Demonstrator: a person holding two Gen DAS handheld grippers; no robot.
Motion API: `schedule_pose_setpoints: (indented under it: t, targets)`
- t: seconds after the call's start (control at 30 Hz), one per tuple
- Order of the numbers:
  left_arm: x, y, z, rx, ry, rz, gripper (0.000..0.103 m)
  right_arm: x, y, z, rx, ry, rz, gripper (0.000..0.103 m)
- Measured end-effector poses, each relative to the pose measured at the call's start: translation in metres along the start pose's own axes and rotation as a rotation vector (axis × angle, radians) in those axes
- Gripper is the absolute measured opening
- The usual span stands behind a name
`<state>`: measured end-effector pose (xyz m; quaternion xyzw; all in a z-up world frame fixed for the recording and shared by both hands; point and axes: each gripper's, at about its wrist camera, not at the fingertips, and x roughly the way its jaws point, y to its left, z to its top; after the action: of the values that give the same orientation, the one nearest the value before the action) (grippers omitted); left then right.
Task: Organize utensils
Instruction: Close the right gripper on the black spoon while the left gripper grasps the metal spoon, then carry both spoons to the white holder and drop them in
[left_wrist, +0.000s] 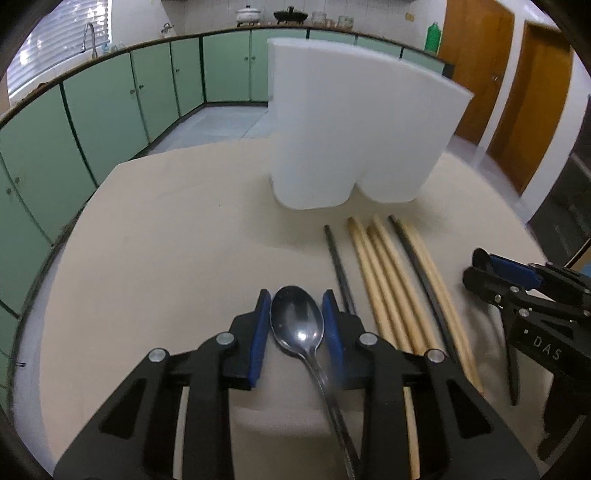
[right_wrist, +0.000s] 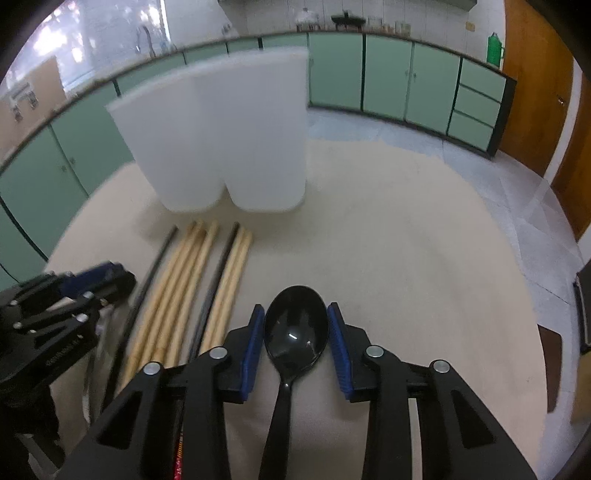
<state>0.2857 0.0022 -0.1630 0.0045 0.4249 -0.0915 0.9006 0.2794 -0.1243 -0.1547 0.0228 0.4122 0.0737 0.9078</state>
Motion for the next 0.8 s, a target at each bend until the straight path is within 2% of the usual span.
schedule_pose_setpoints:
  t: [0.17,0.27,0.33,0.53,0.8]
  targets:
    - [-0.026,-0.001,-0.008,0.013,-0.127,-0.034,0.027,-0.02,-0.005,-0.001,-0.019,-0.118,0.0,0.034]
    - [-0.043,-0.002,-0.013,0.035,-0.222,-0.035,0.027,-0.025,-0.009,0.002,-0.008,-0.151,0.02,0.034]
    - [-0.051,-0.005,-0.016,0.047,-0.258,-0.032,0.027,-0.027,-0.008,0.003,-0.025,-0.172,0.016,0.034]
    - [-0.067,-0.009,-0.01,0.039,-0.333,-0.032,0.027,-0.039,-0.005,0.014,-0.013,-0.24,0.048,0.034]
    - [-0.092,-0.013,0.011,0.039,-0.433,-0.065,0.027,-0.065,-0.003,0.05,-0.014,-0.355,0.09,0.034]
